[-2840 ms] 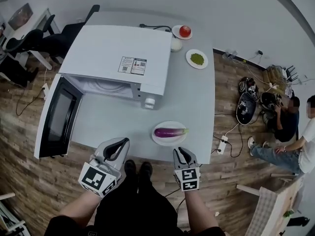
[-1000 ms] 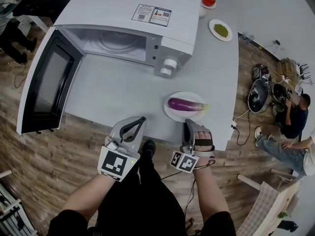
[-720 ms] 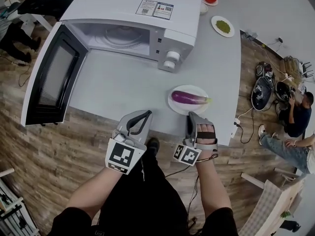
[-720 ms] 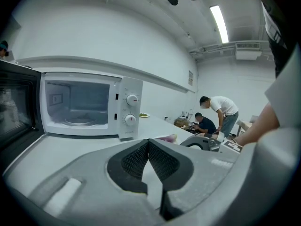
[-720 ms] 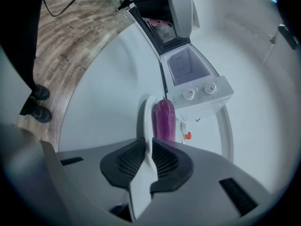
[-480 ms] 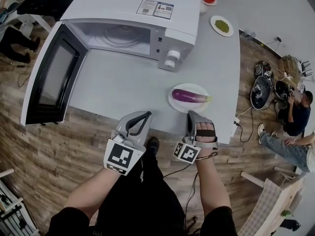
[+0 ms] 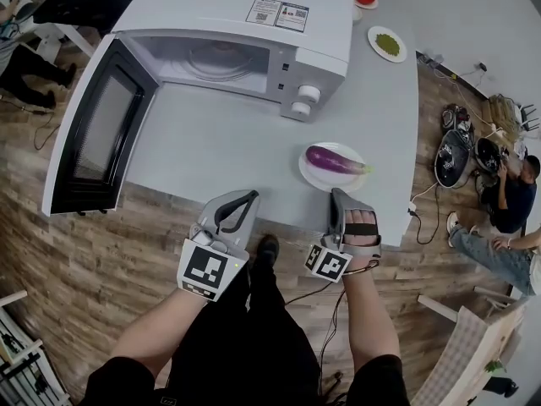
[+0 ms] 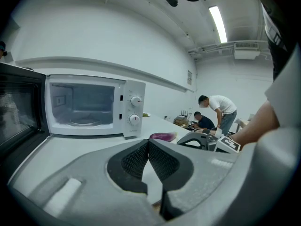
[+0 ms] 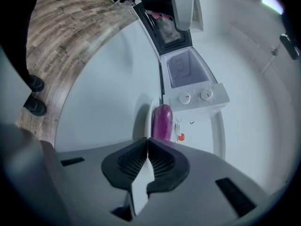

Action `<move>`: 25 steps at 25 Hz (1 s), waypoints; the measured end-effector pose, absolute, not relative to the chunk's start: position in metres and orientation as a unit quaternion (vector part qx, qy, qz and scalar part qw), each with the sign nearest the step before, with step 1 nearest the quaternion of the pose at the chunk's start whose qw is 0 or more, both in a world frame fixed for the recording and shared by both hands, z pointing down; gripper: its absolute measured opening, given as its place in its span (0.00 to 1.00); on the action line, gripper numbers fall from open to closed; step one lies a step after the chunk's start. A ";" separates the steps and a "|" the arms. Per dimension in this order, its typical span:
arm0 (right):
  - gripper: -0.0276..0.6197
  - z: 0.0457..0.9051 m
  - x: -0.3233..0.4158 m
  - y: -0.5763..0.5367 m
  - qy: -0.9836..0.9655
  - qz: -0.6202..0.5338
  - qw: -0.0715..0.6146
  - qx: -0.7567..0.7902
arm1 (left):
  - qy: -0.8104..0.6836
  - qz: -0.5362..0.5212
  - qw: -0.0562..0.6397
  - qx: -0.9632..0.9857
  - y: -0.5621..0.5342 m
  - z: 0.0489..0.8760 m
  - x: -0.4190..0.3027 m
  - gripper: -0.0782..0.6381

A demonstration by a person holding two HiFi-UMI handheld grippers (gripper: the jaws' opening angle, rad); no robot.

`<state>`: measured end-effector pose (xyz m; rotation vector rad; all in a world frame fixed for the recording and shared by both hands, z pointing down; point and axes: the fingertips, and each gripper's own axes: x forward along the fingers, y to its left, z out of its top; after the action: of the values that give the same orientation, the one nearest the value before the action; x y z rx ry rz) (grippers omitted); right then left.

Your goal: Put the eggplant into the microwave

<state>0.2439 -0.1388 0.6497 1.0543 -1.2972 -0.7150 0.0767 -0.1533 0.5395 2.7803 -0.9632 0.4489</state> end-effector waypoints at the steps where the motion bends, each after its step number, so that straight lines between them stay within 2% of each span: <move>1: 0.07 0.648 0.243 -0.139 -0.563 -0.313 0.615 0.455 | -0.324 0.151 0.082 0.930 -0.154 0.539 0.075 0.12; 25: 0.07 0.608 0.199 -0.159 -0.560 -0.408 0.572 0.439 | -0.376 0.146 0.075 0.912 -0.170 0.524 0.038 0.12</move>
<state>0.1988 -0.1587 0.6076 1.0301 -1.3123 -0.9567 0.0381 -0.1700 0.5236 2.7359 -1.1273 0.4381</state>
